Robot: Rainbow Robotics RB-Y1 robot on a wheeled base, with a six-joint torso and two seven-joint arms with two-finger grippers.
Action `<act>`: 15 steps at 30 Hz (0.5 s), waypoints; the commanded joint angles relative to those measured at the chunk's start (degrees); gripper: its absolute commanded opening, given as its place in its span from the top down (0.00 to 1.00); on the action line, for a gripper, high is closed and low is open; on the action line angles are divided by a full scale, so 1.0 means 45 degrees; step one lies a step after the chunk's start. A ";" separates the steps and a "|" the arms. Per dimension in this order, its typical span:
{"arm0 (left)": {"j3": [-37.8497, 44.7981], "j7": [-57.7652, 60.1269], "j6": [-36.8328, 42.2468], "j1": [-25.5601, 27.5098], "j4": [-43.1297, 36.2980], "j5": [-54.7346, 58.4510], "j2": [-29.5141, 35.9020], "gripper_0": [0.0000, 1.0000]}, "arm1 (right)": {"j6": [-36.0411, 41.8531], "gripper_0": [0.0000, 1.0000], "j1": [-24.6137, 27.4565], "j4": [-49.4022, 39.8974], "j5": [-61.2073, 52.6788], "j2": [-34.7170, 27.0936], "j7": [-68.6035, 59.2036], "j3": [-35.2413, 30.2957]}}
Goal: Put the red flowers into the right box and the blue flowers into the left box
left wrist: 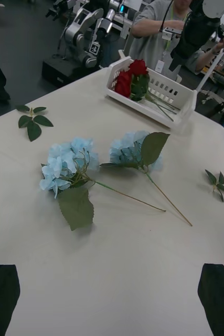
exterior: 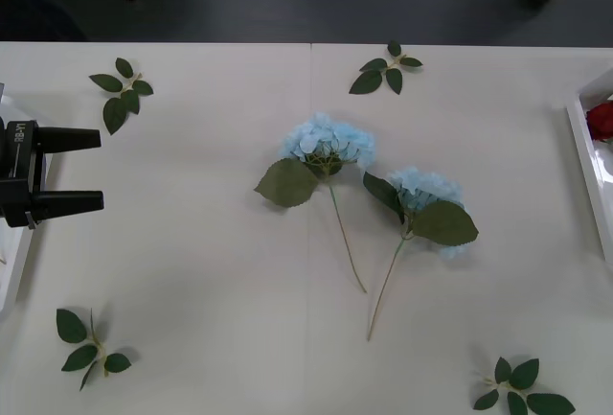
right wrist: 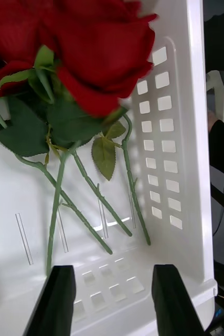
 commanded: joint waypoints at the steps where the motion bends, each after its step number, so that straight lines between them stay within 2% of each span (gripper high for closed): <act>1: -0.0123 -0.0602 0.0068 -0.0115 -0.0355 0.0096 0.0512 0.00 | -0.0037 0.56 -0.0136 -0.0103 0.0085 -0.0189 0.0492 -0.0229; 8: -0.0123 -0.0602 0.0068 -0.0115 -0.0355 0.0096 0.0512 0.00 | 0.0060 0.57 -0.0136 -0.0591 -0.0618 -0.0189 0.0492 -0.0561; 15: -0.0123 -0.0602 0.0068 -0.0115 -0.0355 0.0096 0.0512 0.00 | 0.1896 0.57 -0.0136 -0.2447 -0.2259 -0.0189 0.0277 -0.1498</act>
